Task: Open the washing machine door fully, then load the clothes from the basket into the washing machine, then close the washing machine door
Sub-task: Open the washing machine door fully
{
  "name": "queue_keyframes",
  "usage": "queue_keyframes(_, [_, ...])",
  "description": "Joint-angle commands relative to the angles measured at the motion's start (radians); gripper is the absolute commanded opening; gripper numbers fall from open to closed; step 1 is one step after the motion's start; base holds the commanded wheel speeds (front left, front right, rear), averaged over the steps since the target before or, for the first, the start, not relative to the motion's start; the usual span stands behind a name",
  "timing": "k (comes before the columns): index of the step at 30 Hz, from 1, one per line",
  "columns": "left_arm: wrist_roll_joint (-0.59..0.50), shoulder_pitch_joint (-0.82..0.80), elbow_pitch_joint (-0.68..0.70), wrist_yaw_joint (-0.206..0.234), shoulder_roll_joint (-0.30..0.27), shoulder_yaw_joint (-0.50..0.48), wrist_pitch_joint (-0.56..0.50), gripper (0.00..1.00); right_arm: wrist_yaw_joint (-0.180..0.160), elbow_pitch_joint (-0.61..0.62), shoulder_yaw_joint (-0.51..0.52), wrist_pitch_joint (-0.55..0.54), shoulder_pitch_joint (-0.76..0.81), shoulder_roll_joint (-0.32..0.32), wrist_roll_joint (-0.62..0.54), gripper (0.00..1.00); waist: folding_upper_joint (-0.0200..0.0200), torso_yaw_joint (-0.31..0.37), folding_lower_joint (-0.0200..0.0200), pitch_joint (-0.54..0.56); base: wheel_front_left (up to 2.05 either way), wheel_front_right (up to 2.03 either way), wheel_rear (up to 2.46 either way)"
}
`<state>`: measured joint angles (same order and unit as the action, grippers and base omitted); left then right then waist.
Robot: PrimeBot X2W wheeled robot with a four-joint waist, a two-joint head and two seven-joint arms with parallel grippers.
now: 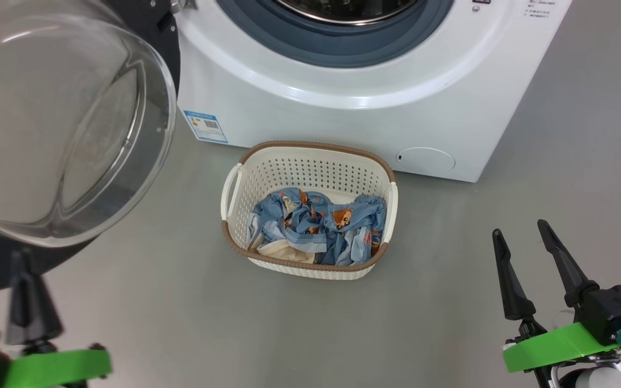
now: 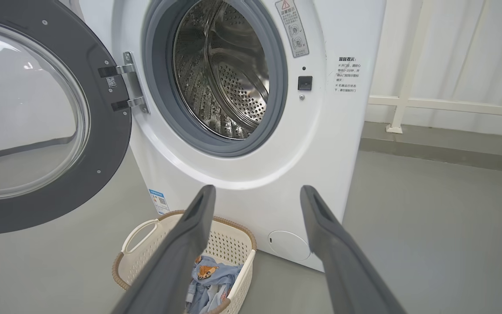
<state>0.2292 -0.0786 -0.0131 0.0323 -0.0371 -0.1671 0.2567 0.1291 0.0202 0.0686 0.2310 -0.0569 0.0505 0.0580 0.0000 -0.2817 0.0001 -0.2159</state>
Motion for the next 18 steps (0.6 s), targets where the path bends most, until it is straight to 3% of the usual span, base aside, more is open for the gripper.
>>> queue_keyframes(1, [-0.011, 0.003, 0.034, -0.008, -0.020, -0.015, 0.005, 0.00, 0.002, 0.022, -0.027, 0.007, 0.006, 0.000, 0.007, 1.00, 0.0000, 0.004, 0.0000, 0.004, 0.00, 0.00, 0.00])
queue_keyframes(11, [-0.018, 0.045, 0.069, -0.018, -0.015, 0.152, -0.020, 0.00, 0.002, 0.008, -0.036, 0.010, 0.017, 0.000, 0.020, 1.00, 0.0000, 0.057, 0.0000, 0.032, 0.00, 0.00, 0.00])
queue_keyframes(15, [-0.010, 0.047, 0.059, -0.022, -0.014, 0.190, -0.036, 0.49, 0.002, 0.004, -0.045, 0.010, 0.020, 0.000, 0.025, 1.00, 0.0000, 0.089, 0.0000, 0.045, 0.00, 0.00, 0.00])
queue_keyframes(16, [-0.008, 0.047, 0.055, -0.022, -0.014, 0.196, -0.040, 0.80, 0.002, 0.002, -0.046, 0.010, 0.021, 0.000, 0.026, 1.00, 0.0000, 0.098, 0.0000, 0.049, 0.00, 0.00, 0.00])
queue_keyframes(17, [-0.007, 0.048, 0.052, -0.021, -0.014, 0.200, -0.042, 1.00, 0.002, 0.001, -0.049, 0.010, 0.022, 0.000, 0.028, 1.00, 0.0000, 0.107, 0.0000, 0.054, 0.00, 0.00, 0.00])
queue_keyframes(18, [-0.007, 0.048, 0.050, -0.018, -0.014, 0.202, -0.042, 1.00, 0.002, 0.001, -0.051, 0.011, 0.023, 0.000, 0.030, 1.00, 0.0000, 0.116, 0.0000, 0.058, 0.00, 0.00, 0.00])
